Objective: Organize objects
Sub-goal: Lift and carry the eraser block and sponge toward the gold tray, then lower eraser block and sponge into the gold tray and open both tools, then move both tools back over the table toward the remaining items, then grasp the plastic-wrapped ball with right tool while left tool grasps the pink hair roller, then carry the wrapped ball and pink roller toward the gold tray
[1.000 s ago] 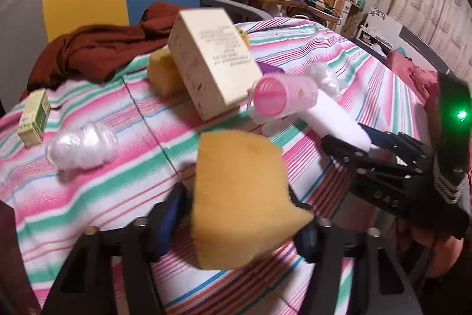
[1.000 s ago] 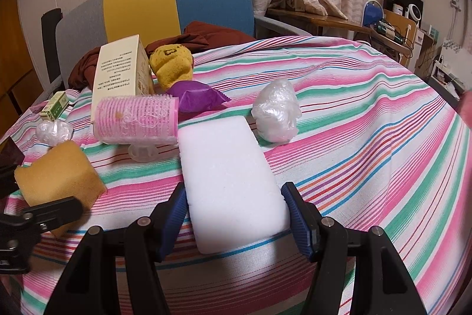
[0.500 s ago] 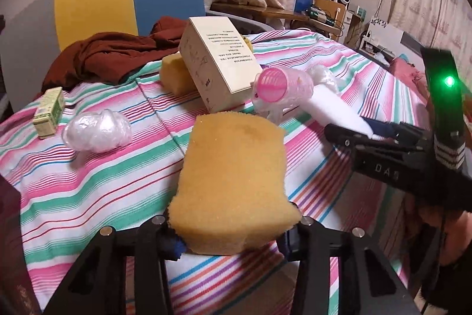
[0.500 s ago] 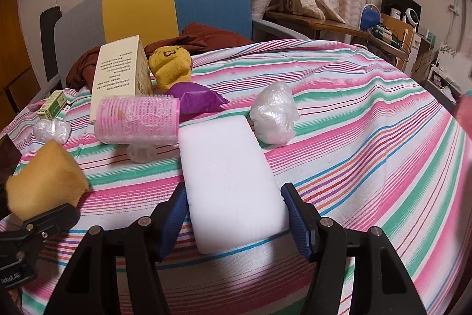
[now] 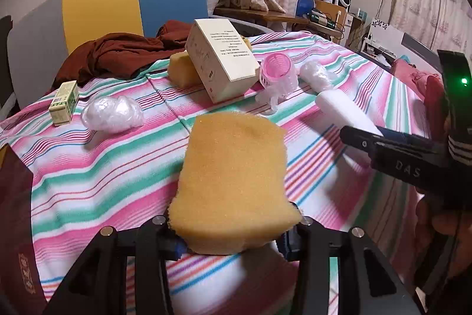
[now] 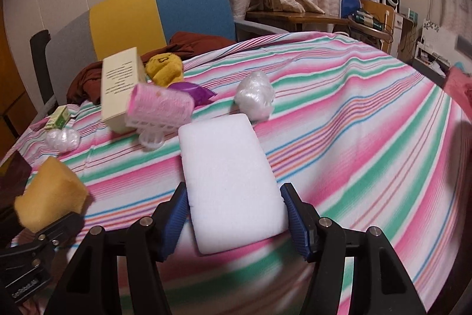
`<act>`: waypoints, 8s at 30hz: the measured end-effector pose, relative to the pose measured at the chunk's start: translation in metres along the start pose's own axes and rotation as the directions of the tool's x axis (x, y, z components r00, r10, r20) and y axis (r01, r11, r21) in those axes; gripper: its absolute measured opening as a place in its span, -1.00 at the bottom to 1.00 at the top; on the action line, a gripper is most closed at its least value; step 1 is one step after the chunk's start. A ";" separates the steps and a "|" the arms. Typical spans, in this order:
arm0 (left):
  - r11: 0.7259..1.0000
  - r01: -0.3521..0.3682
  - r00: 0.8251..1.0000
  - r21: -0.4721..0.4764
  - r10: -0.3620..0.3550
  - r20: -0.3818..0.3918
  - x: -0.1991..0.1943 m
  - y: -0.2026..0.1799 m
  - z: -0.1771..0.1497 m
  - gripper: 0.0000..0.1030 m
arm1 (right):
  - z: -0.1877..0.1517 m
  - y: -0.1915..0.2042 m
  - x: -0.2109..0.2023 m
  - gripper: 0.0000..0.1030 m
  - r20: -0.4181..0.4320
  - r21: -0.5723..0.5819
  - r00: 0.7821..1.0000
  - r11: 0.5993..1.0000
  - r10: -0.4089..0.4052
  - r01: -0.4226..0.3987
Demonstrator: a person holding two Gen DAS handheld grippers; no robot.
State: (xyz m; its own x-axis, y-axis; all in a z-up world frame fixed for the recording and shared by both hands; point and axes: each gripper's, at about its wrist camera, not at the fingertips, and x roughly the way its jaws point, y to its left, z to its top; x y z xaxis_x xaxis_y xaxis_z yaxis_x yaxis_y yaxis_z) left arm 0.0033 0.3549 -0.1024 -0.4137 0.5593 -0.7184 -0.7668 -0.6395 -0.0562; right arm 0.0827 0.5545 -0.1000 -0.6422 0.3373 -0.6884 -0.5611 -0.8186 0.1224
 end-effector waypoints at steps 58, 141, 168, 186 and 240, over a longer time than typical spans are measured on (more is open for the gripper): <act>0.752 -0.277 0.960 -0.598 0.238 -0.146 -0.208 0.267 -0.168 -0.05 | -0.074 0.391 -0.095 0.36 -0.353 -0.409 0.796 0.685 0.491 -0.603; 0.955 -0.013 0.995 -0.295 -0.018 -0.103 -0.110 0.074 -0.029 0.47 | 0.068 -0.012 0.021 0.55 -0.011 0.049 1.000 0.999 0.008 -0.007; 0.979 0.075 0.986 -0.188 -0.101 -0.135 -0.043 0.024 0.017 0.47 | 0.048 0.021 0.029 -0.28 -0.036 -0.176 0.980 0.964 0.194 -0.198; 0.946 0.147 0.968 -0.290 -0.197 -0.154 0.058 -0.015 0.113 0.62 | 0.041 -0.028 0.043 -0.28 0.004 0.081 1.000 0.997 0.012 -0.012; 0.980 0.123 0.992 -0.158 -0.121 0.017 0.001 0.021 0.002 -0.65 | 0.024 -0.001 0.010 -0.28 0.091 -0.028 0.994 0.997 -0.066 0.069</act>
State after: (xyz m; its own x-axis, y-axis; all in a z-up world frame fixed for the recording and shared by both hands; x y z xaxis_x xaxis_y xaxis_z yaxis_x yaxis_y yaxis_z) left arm -0.0138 0.3432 -0.1029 -0.3260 0.6417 -0.6942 -0.7247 -0.6412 -0.2524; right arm 0.0637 0.5698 -0.0900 -0.6483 0.4317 -0.6271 -0.5895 -0.8060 0.0546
